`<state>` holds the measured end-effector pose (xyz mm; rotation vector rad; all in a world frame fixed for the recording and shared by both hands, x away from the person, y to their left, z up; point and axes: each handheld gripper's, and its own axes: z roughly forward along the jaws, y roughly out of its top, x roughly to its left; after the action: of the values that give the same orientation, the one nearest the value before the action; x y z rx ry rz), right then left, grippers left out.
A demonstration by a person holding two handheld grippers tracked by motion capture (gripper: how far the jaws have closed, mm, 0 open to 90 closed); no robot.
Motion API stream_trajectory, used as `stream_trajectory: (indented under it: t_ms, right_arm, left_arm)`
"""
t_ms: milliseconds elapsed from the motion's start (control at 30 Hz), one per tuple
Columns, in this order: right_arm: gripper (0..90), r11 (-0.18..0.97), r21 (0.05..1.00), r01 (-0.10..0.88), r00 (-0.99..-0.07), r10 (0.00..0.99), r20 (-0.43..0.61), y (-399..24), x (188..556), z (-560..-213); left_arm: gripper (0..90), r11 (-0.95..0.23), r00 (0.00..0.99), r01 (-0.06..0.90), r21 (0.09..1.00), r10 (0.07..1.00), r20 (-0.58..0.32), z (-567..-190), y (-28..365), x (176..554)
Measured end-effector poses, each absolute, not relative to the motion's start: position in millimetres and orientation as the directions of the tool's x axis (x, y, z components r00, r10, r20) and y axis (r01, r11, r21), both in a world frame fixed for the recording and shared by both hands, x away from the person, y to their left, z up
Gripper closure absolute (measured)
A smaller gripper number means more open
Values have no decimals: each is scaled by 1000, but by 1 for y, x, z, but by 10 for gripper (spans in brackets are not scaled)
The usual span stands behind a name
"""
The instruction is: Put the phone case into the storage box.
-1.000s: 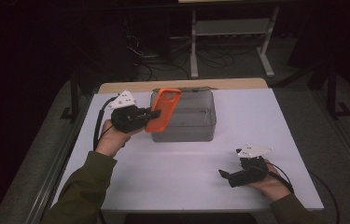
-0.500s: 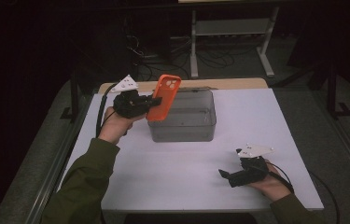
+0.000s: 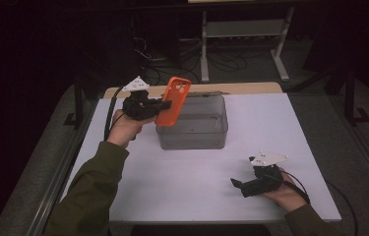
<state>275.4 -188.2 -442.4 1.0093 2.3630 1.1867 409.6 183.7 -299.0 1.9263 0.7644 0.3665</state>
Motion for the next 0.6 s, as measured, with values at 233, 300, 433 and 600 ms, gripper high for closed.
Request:
stream_trajectory:
  t_ms: [233, 300, 433, 600]
  right_arm:
    - [0, 409, 791, 455, -703, 710, 38, -188, 275, -442]
    - [0, 410, 792, 452, -704, 709, 34, -188, 275, -442]
    - [0, 411, 793, 450, -705, 708, 33, -188, 275, -442]
    - [0, 413, 795, 445, -708, 706, 30, -188, 275, -442]
  left_arm:
    - [793, -338, 743, 404, 850, 664, -89, -300, 178, 418]
    - [793, -341, 738, 421, 840, 667, -99, -301, 177, 421]
    - [793, -352, 725, 449, 821, 681, -104, -302, 174, 426]
    - [793, -367, 708, 483, 795, 698, -108, -303, 170, 432]
